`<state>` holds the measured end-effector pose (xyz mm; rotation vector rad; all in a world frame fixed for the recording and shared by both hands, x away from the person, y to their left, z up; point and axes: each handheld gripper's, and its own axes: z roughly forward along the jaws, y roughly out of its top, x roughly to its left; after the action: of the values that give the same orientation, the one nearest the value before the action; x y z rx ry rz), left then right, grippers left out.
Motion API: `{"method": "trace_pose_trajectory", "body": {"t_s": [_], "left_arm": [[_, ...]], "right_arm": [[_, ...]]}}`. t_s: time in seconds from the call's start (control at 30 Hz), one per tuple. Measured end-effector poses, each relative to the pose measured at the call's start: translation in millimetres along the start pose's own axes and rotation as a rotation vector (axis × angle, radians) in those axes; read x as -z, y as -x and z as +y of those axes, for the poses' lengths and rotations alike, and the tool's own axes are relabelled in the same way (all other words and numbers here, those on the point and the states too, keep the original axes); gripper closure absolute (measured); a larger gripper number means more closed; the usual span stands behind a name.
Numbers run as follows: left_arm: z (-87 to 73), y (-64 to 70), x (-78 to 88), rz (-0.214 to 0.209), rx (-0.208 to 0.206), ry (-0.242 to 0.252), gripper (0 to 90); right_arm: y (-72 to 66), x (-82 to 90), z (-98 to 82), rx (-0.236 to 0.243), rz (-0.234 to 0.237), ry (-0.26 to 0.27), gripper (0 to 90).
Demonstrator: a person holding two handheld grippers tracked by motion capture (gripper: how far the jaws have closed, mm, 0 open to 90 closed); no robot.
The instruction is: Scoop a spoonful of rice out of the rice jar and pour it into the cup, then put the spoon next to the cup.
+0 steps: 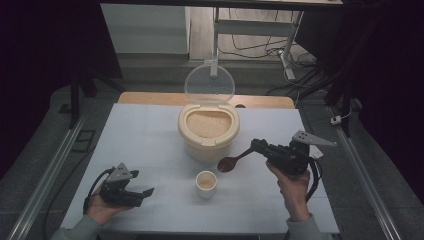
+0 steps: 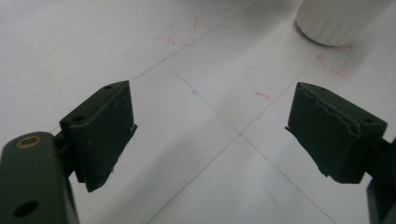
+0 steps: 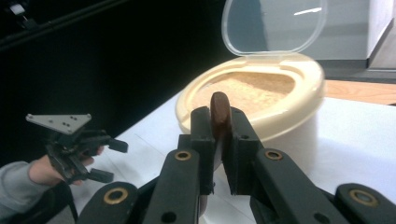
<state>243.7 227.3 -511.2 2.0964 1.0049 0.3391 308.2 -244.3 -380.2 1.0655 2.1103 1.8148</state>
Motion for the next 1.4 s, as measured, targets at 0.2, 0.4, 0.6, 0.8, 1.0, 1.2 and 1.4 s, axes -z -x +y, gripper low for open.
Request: {"method": "trace_pose_trajectory", "body": {"t_s": [0.2,0.4,0.6,0.8,1.0,1.2,1.4], "left_arm": [[-0.3,0.8,-0.2,0.0,-0.004,0.004,14.5],[-0.5,1.3,-0.3,-0.003,-0.004,0.003,14.5],[-0.8,1.7,-0.7,-0.004,-0.006,0.0,14.5],[-0.3,1.9,-1.1,-0.005,-0.008,0.0,14.5],[-0.6,2.1,-1.9,-0.007,-0.01,-0.003,14.5],[-0.8,2.4,-2.3,-0.007,-0.013,-0.007,14.6],[-1.2,2.0,-3.3,-0.009,-0.013,-0.012,14.6]], "right_arm": [[-3.8,4.4,3.9,0.067,-0.02,-0.097,83.3],[-4.4,-4.5,-0.5,0.075,0.033,-0.202,83.3],[-9.6,-13.8,-3.1,0.082,0.111,-0.3,83.2],[-13.5,-24.1,-8.7,0.077,0.161,-0.375,83.2],[-13.3,-40.8,-19.0,0.068,0.191,-0.467,83.1],[-5.4,-59.2,-32.4,0.052,0.175,-0.526,82.8],[10.2,-69.4,-38.6,0.035,0.108,-0.509,76.7]]}}
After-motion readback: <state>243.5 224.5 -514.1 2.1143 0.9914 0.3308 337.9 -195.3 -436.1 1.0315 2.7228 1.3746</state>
